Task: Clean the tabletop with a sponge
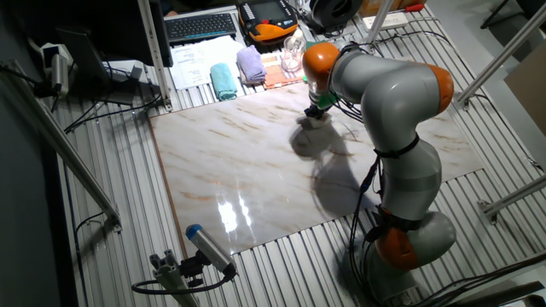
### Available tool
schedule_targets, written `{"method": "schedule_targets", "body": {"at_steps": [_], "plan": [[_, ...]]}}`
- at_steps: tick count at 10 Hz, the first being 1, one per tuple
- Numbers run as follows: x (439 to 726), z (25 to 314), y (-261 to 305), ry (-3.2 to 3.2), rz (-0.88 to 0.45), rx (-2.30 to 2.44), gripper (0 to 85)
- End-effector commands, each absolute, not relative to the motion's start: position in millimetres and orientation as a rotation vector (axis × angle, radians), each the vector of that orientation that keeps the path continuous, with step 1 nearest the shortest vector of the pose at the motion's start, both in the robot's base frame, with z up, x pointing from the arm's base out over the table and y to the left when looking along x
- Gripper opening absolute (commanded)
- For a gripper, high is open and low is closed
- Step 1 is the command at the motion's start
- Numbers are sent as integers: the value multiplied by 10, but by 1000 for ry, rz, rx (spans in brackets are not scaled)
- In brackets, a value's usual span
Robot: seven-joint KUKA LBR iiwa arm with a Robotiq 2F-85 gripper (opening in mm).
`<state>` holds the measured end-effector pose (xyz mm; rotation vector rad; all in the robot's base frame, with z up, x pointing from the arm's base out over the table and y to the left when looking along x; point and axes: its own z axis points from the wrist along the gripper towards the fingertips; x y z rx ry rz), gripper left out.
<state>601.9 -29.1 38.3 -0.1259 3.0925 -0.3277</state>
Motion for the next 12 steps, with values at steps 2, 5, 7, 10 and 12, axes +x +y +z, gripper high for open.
{"method": "schedule_targets", "body": {"at_steps": [2, 5, 7, 10, 12], "plan": [[5982, 399, -199, 3096, -345, -110, 0], [5900, 398, -78, 3106, -313, -65, 0], [5834, 349, -33, 3098, -288, -32, 0], [5770, 347, 34, 3097, -286, -8, 0], [5731, 362, 99, 3103, -263, 19, 0]]}}
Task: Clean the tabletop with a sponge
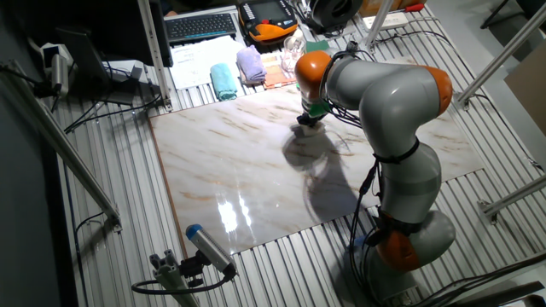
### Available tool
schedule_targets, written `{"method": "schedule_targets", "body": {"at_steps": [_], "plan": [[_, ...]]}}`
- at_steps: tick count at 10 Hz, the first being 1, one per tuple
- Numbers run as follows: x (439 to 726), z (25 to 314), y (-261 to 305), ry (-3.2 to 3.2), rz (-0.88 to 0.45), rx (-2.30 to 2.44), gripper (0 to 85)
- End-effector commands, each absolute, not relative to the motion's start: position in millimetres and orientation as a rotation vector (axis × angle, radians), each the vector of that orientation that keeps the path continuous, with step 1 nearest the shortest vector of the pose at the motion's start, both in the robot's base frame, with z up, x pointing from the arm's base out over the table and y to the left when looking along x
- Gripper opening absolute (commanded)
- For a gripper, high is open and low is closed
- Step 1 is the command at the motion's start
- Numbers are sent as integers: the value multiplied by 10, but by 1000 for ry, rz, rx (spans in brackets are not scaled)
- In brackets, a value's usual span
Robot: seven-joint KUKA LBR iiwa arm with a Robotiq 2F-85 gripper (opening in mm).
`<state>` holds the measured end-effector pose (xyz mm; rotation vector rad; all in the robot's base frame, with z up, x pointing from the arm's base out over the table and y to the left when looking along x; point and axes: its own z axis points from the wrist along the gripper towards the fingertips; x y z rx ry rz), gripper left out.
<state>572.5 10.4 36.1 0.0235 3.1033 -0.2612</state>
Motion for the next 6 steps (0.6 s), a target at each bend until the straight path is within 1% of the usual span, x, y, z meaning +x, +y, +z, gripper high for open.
{"method": "schedule_targets", "body": {"at_steps": [1, 6], "plan": [[5710, 372, 137, 3104, -253, 36, 0], [5626, 413, 315, 3108, -252, 95, 0]]}}
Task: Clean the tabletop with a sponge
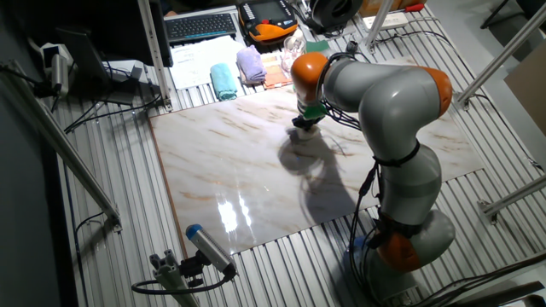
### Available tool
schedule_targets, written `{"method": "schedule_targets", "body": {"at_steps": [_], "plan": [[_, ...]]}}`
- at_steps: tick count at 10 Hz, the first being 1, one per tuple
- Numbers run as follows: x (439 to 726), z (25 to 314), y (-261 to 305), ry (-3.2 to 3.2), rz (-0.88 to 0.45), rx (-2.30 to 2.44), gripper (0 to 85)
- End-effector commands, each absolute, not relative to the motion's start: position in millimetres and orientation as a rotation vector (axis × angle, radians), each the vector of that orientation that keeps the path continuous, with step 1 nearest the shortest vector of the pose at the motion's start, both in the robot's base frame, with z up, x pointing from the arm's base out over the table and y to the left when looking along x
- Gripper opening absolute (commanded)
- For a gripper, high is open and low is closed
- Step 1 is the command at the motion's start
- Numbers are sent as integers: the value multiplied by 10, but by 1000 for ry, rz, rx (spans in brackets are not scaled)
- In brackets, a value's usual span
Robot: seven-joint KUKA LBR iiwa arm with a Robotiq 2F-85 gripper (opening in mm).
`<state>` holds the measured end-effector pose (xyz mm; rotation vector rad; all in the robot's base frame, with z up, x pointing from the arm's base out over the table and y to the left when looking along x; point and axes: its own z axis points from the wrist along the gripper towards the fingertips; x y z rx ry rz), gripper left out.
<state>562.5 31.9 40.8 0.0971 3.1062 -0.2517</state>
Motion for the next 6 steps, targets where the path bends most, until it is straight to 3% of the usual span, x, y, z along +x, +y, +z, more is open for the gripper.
{"method": "schedule_targets", "body": {"at_steps": [1, 6], "plan": [[5621, 394, 324, 3099, -252, 106, 0], [5537, 215, 403, 3081, -207, 218, 0]]}}
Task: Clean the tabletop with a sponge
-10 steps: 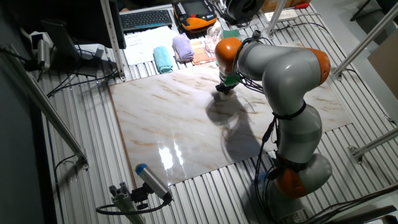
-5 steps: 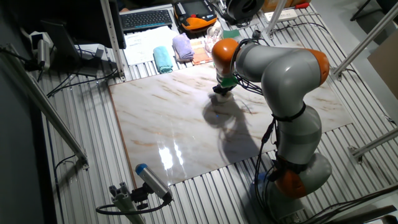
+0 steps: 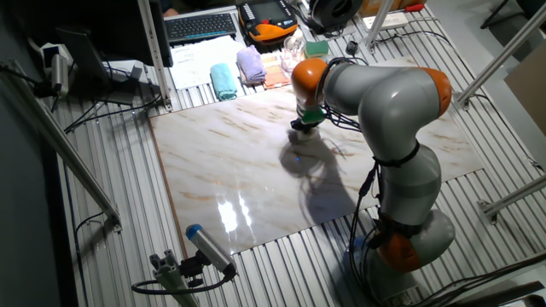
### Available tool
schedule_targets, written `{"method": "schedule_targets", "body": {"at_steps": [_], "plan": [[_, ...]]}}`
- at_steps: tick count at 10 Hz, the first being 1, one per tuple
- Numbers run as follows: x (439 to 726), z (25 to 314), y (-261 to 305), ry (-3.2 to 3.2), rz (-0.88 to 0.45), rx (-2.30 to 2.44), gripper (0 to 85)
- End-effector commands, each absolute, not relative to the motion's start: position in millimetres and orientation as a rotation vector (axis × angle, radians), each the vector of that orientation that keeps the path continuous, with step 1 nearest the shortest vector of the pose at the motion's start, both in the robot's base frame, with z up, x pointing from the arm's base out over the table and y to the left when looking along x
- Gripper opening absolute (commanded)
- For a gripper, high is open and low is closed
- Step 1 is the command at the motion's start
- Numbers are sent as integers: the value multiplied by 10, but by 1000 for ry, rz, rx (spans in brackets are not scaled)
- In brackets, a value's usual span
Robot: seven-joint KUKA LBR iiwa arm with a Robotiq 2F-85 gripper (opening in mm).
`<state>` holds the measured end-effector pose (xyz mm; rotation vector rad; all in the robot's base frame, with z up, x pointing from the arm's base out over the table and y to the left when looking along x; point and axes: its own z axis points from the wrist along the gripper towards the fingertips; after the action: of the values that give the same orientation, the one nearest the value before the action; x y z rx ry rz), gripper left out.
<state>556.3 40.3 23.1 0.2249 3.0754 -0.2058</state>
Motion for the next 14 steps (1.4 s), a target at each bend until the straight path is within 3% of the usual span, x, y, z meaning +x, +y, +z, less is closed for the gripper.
{"method": "schedule_targets", "body": {"at_steps": [1, 8, 11, 14], "plan": [[5528, 178, 410, 3080, -212, 239, 0], [5501, 115, 423, 3068, -257, 163, 0], [5501, 115, 423, 3111, -121, -61, 0], [5501, 115, 423, 3122, -117, -204, 0]]}}
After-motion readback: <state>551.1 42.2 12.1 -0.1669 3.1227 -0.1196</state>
